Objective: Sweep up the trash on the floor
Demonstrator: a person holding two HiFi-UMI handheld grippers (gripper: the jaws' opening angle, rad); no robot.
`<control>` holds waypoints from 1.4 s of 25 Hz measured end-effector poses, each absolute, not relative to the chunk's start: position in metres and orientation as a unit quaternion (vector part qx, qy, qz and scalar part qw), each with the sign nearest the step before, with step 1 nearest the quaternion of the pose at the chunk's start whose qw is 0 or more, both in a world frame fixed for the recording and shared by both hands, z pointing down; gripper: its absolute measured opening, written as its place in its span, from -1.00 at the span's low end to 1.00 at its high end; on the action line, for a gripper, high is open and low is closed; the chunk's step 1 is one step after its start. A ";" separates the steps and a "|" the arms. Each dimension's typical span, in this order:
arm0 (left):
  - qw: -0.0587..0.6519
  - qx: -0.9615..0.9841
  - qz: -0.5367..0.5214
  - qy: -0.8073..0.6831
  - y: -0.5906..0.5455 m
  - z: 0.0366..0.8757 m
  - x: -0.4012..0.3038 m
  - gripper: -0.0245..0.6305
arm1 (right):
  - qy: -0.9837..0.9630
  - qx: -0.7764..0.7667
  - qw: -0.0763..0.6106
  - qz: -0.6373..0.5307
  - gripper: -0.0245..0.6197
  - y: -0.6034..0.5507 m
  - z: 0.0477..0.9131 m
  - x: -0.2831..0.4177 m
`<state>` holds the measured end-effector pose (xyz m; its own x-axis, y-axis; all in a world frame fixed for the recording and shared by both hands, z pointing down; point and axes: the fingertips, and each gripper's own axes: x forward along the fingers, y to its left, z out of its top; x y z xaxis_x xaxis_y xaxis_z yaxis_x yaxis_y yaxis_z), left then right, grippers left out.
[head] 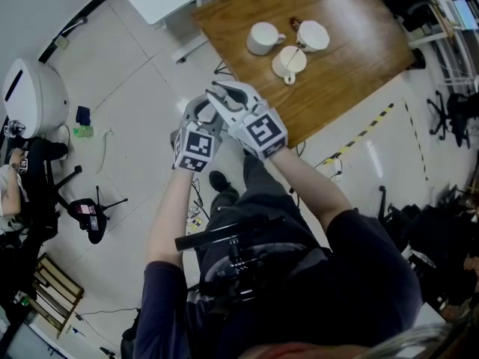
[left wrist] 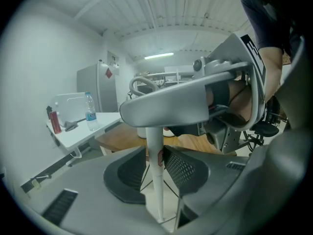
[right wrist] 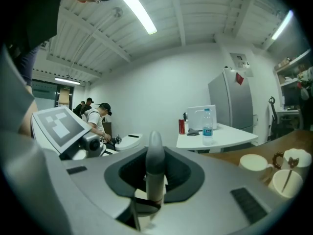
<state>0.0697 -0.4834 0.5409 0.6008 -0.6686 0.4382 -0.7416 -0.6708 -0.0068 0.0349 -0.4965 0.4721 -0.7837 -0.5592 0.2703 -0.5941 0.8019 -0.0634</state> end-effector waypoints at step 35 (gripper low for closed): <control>0.240 0.855 0.182 -0.423 -0.464 0.592 0.057 -0.60 | -0.894 0.409 0.175 0.050 -0.57 -0.539 0.506 0.131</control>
<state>0.0565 -0.4638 0.5920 0.5759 -0.6355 0.5143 -0.8103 -0.5270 0.2562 0.1307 -0.5394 0.5058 -0.6033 -0.7146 0.3540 -0.7494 0.6598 0.0546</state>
